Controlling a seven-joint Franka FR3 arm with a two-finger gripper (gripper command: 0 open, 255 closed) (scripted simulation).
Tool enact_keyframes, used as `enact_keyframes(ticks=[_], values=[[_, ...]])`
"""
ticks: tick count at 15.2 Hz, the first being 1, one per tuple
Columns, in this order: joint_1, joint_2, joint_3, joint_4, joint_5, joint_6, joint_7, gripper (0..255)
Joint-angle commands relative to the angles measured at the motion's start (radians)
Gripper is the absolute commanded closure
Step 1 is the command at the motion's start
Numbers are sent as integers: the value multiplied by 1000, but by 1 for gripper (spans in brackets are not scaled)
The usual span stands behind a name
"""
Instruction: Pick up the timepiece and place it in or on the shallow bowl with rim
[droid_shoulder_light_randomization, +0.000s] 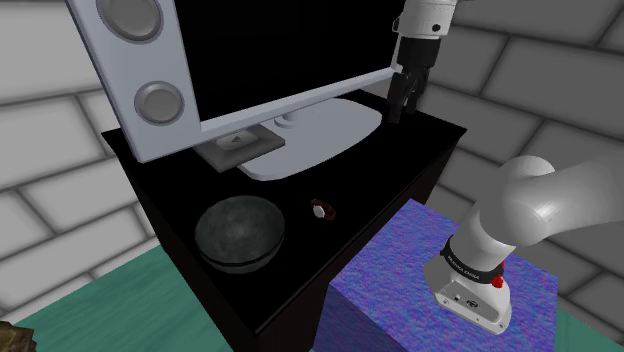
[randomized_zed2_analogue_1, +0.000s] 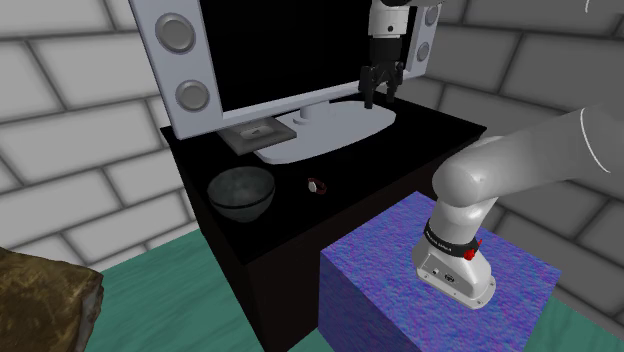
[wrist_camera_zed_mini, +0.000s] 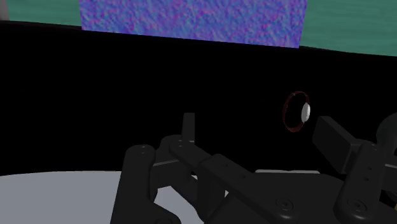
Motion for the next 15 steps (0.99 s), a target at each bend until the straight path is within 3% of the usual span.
enact_keyframes(ticks=[1,15], values=[[0,0,0,0,0,0,0,0],[75,304,235,-95,150,387,211,0]])
